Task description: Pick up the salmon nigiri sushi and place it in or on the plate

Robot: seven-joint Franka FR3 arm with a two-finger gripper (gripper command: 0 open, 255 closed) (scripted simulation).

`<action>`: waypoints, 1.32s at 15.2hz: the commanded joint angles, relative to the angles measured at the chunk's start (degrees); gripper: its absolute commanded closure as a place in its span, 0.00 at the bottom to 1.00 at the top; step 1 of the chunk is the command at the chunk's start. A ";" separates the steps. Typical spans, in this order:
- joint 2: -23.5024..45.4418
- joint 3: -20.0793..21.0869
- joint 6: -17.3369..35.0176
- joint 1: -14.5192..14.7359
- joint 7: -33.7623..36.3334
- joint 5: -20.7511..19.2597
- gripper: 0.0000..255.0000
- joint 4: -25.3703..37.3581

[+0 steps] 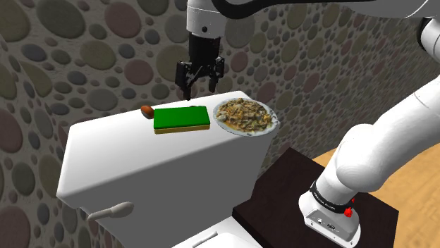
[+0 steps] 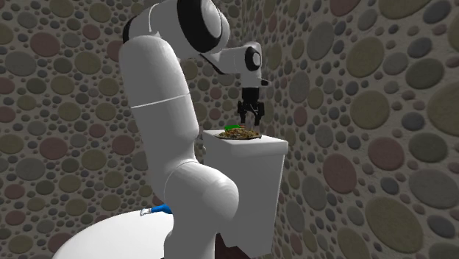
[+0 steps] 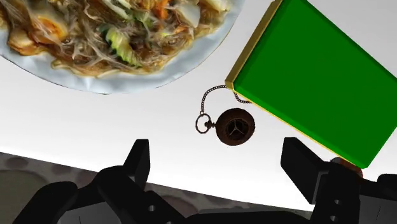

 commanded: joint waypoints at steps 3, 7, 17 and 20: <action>7.76 4.20 -0.58 0.89 6.26 -3.23 0.00 8.24; 17.01 8.04 -2.46 3.02 13.09 -8.37 0.00 18.41; 24.05 9.77 0.66 5.68 17.82 -12.80 0.00 21.14; 24.04 9.76 1.11 5.66 17.83 -12.79 0.00 20.68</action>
